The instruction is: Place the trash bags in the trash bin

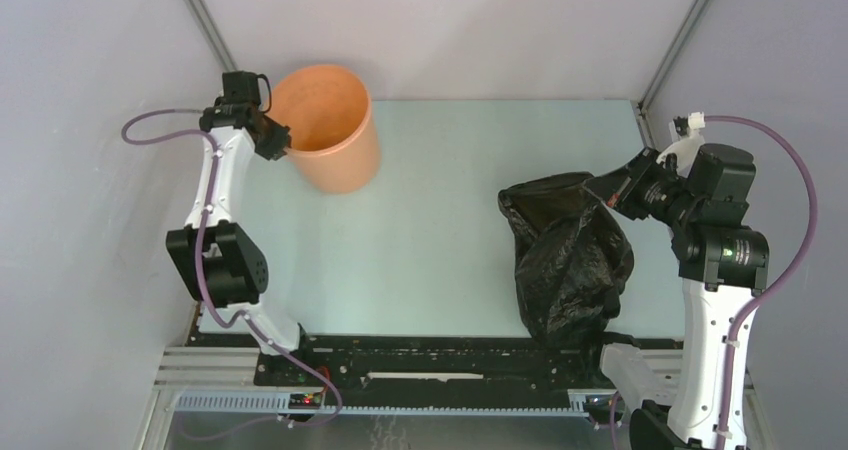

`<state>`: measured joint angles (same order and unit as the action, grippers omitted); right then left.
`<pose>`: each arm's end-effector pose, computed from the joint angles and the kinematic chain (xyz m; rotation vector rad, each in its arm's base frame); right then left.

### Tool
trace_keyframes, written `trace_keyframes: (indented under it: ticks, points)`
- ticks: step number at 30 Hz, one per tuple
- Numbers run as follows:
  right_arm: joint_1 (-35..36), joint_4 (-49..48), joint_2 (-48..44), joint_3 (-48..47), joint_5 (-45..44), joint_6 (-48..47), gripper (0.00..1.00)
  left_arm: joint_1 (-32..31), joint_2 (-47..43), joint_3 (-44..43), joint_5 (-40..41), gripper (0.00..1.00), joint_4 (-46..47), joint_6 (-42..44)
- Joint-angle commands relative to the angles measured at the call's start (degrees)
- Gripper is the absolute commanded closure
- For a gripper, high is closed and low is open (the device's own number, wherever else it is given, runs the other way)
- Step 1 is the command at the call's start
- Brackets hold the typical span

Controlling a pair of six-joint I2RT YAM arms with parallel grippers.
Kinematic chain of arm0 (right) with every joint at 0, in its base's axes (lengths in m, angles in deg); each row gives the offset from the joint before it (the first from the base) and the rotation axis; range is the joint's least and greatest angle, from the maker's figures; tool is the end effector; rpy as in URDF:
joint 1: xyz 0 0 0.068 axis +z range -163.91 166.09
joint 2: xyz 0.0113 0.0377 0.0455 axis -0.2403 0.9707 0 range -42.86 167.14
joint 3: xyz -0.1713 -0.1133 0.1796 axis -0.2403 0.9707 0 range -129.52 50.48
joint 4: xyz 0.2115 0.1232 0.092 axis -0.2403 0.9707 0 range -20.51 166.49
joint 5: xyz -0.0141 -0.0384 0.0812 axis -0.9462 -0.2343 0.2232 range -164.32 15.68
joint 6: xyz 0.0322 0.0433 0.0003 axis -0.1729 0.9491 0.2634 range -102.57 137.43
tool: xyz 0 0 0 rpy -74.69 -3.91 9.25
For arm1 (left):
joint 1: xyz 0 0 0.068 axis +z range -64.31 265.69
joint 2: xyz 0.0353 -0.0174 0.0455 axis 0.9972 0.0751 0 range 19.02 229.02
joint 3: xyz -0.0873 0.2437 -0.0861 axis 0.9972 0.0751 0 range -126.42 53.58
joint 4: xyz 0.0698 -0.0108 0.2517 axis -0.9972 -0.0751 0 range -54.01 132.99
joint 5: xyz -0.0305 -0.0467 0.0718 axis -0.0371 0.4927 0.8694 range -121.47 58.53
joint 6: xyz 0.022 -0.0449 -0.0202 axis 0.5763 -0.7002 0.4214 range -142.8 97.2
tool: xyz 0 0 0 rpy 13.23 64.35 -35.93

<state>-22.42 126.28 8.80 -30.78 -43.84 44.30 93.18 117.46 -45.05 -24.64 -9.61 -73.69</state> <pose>0.1340 -0.0018 0.4459 0.2948 2.0333 0.7425 0.3665 0.0524 0.3489 -1.2556 2.1441 -0.1749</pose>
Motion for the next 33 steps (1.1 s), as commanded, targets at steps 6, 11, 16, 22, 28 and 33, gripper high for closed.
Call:
trace_keyframes:
  ticks: [6,11,16,22,28,33]
  points:
    - [1.8,-2.6,0.2,-0.4,0.1,-1.2,1.0,-4.0,-11.8,5.8,-7.8,0.97,-2.8,6.1]
    - [3.0,-3.0,0.4,-0.3,1.3,-1.0,1.0,-13.2,-14.8,6.6,-4.3,1.0,-7.4,9.1]
    - [3.6,-3.0,-0.2,-0.3,1.7,-0.5,1.0,-20.9,-17.2,9.8,0.6,1.0,-9.2,9.4]
    - [3.7,-3.0,-1.2,0.7,3.6,0.1,1.0,-25.2,-16.2,12.8,1.3,0.99,-6.9,8.9]
    - [3.9,-3.5,-2.3,1.1,6.7,0.2,1.0,-26.3,-15.2,11.5,0.0,0.64,-6.0,11.3]
    - [3.8,-6.8,-4.9,1.1,9.5,3.9,1.0,-26.4,-18.4,12.1,-3.5,0.23,-5.2,13.6]
